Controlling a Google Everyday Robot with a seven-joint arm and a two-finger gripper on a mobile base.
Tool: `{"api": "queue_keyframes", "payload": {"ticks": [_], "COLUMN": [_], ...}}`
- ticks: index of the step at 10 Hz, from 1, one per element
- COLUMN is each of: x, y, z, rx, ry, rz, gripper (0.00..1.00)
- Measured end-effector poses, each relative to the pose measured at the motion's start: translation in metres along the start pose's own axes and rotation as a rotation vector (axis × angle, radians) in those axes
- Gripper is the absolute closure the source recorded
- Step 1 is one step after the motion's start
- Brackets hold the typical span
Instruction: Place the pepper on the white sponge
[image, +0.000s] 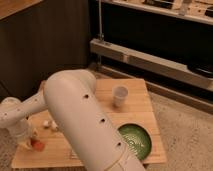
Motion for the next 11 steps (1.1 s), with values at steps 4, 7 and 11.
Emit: {"api": "queue_keyframes", "payload": {"ticks": [4, 7, 11], "x": [0.0001, 0.0006, 0.0002], "y": [0.0005, -0.0012, -0.0004], "z": [0.0037, 0.0037, 0.0], "rx": [0.02, 0.022, 0.016], "ry": [-0.026, -0.027, -0.015], "rz": [0.017, 0.016, 0.018], "gripper": [1.0, 1.0, 1.0]}}
